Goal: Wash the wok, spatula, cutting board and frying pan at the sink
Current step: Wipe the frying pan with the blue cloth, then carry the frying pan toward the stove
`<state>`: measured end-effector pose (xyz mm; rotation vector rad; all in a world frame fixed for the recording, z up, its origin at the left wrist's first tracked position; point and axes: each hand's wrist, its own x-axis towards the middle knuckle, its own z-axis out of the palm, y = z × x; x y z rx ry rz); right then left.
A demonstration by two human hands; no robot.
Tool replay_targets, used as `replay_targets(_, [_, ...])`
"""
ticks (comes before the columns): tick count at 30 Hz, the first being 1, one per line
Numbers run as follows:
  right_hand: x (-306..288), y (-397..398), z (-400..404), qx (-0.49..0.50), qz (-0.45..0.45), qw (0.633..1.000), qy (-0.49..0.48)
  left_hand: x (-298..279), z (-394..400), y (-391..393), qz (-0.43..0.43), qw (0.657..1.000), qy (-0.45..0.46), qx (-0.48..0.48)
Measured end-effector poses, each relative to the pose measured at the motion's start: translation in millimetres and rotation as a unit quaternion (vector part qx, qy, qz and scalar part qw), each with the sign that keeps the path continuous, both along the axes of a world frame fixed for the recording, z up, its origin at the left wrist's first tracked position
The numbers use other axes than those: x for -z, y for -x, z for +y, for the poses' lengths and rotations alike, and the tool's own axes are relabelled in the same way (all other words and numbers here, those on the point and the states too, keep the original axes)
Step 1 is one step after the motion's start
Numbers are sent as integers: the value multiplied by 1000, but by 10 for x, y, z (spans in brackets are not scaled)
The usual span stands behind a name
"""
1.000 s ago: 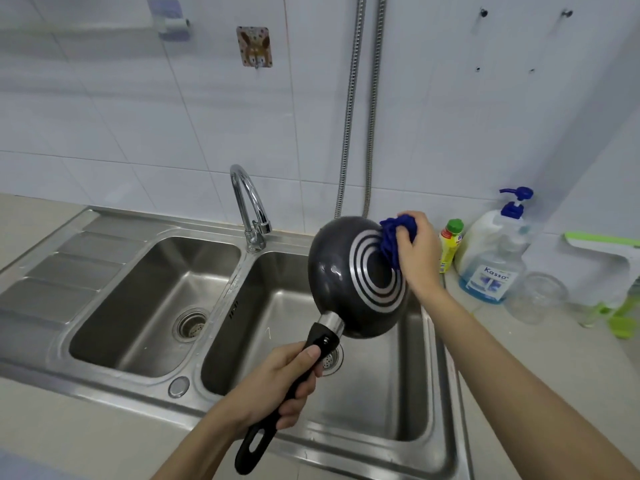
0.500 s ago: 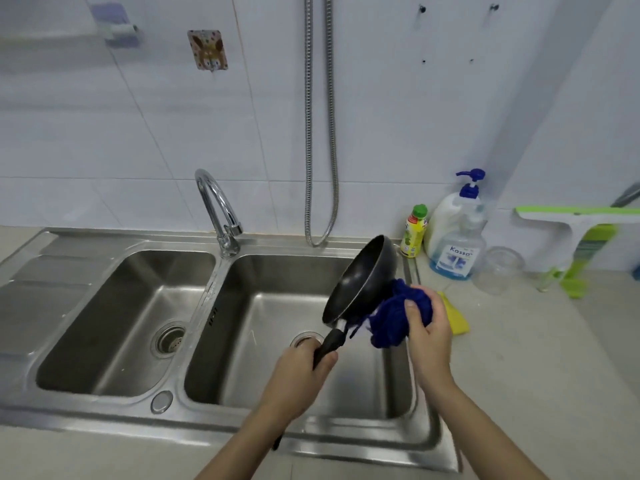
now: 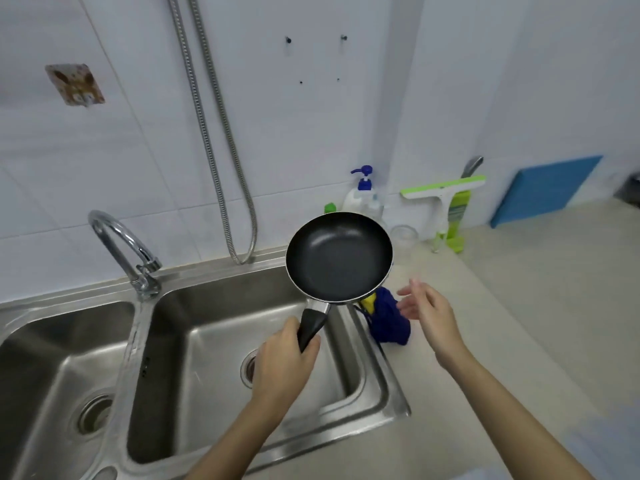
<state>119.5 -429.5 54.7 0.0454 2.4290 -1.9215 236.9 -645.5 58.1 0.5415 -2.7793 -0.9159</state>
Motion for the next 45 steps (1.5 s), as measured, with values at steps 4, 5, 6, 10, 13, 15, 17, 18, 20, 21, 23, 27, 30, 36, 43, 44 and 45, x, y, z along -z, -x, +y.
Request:
replay_targets(4, [-273,-103,199,53,4,991,-124,-160,290,138,29,995,29,88])
replay_targets(5, [-290,-129,329,86,7,985,-151,-197,387,174,33,993,29,114])
replay_targets(6, [-293,-163,486,115,0,980,-161,-236,487,207,36,989,27,137])
replay_targets(10, [-336,-405,1194,192,-60,973,-110,-358,1014,441,46,973,21,224])
replay_targets(13, [-379,-577,1731,266,-46,959,-84,-449,1618,587,-10,945,-67,321])
replay_targets(15, [-431,-670,2120,308,-28,947,-85,-500,2089,623,-60,906,-171,384])
replay_targets(17, [-480,-734,2549,336,-17,936,-104,-502,2570,677,-73,883,-223,406])
replay_targets(18, [-495,-762,2789,349,-13,930,-114,-494,2817,717,-80,875,-249,408])
replay_targets(20, [-509,-789,3282,366,-9,921,-133,-450,3310,826,-96,861,-284,412])
replay_targets(21, [-507,-791,3531,371,-11,917,-143,-421,3555,876,-105,853,-292,419])
replay_targets(23, [-472,-782,4033,384,-24,909,-158,-363,4045,958,-121,842,-299,434])
replay_targets(27, [-387,-730,4937,400,-45,900,-168,-285,4957,1165,-138,825,-302,457])
replay_targets(30, [-346,-619,5466,410,-50,895,-170,-257,5496,1367,-152,821,-286,471])
replay_targets(36, [-201,-214,6210,401,-75,897,-174,-123,6185,1864,-184,813,-284,475])
replay_targets(43, [0,589,6724,369,-113,903,-188,159,6675,2660,-208,817,-279,460])
replay_targets(44, [23,736,6802,363,-116,905,-188,177,6744,2817,-213,816,-276,461])
replay_targets(45, [44,903,6881,357,-119,907,-188,186,6814,3000,-215,817,-270,463])
